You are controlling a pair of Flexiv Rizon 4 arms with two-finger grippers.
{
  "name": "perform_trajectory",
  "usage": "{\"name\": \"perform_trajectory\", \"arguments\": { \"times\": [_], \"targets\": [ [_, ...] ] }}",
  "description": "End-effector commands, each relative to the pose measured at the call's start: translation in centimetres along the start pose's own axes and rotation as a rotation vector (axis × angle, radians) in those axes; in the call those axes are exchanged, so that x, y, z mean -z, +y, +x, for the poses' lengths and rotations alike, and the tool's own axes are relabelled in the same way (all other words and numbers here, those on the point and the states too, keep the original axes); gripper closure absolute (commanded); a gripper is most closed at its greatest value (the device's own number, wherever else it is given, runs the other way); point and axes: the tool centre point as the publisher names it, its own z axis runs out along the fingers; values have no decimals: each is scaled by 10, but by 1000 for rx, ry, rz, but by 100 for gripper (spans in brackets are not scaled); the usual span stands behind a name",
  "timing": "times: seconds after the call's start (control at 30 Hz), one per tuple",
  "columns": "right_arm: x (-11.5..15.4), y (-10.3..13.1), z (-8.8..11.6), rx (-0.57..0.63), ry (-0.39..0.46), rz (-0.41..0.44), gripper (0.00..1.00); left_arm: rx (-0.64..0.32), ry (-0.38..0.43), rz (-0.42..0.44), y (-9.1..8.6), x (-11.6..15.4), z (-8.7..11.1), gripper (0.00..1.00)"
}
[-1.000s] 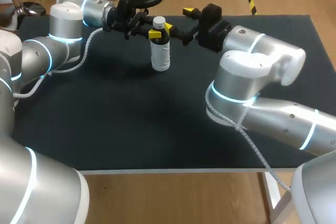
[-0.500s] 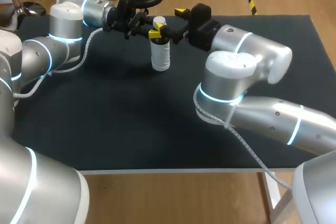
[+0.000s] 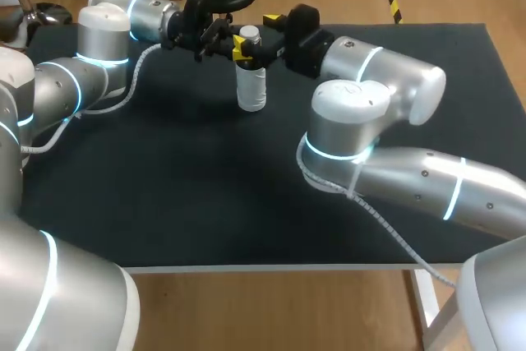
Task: Unscrew the bottle cap
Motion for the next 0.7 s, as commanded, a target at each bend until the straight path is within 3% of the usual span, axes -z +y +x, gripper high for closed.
{"name": "perform_trajectory", "arguments": {
  "times": [0.03,0.7],
  "targets": [
    [-7,-2,0,-8,0,3,0,0,16,6,3,3,-7,100],
    [-19,-8,2,-26,12,-5,0,0,16,6,3,3,-7,100]
  ]
}}
